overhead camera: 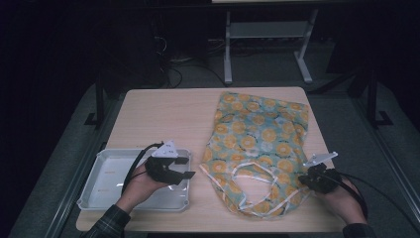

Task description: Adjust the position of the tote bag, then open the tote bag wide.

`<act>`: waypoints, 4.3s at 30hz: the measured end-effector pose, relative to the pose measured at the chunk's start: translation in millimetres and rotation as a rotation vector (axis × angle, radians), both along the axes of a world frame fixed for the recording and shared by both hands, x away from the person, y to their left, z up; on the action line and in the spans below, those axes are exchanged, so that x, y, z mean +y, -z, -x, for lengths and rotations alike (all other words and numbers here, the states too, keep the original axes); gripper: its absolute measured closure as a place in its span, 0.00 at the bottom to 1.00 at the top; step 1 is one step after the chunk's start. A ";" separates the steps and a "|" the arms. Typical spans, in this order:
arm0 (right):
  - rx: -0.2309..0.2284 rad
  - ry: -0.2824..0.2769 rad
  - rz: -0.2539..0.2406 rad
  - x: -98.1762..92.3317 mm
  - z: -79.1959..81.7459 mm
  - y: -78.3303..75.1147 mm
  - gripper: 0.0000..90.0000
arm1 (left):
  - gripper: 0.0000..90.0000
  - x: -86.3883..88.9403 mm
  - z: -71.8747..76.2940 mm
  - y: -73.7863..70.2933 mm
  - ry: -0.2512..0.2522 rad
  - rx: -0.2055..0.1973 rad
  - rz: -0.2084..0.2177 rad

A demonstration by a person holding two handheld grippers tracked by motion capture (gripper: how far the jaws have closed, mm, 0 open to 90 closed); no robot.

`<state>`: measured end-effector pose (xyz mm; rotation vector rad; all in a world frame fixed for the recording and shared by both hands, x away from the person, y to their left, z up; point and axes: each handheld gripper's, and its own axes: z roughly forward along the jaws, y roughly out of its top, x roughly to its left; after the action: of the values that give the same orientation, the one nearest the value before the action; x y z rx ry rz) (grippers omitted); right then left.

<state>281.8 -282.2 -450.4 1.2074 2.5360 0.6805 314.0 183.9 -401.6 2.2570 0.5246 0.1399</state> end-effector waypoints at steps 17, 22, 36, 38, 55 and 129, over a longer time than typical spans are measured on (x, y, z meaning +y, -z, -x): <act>-0.040 -0.018 0.009 11.5 -21.6 -9.5 1.00 | 1.00 -65.1 -59.3 23.5 0.016 0.064 -0.199; -0.032 -0.017 0.014 9.2 -26.5 -5.8 1.00 | 1.00 -76.7 -65.8 31.0 0.028 0.087 -0.252; 0.002 -0.021 0.021 8.8 -30.1 2.0 1.00 | 1.00 -90.1 -61.0 44.3 0.032 0.132 -0.334; 0.007 -0.025 0.011 8.3 -29.8 2.2 1.00 | 1.00 -89.7 -56.7 43.4 0.045 0.135 -0.349; 0.023 -0.079 0.021 14.4 -21.5 1.0 1.00 | 1.00 -88.9 -20.3 39.9 0.097 0.154 -0.406; 0.046 -0.429 -0.007 14.8 39.9 4.7 0.38 | 0.31 -76.0 26.6 41.0 0.241 0.130 -0.285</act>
<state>241.9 -267.4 -455.1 0.6861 2.8614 0.7563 287.3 107.9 -442.5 2.6005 0.3102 -0.0596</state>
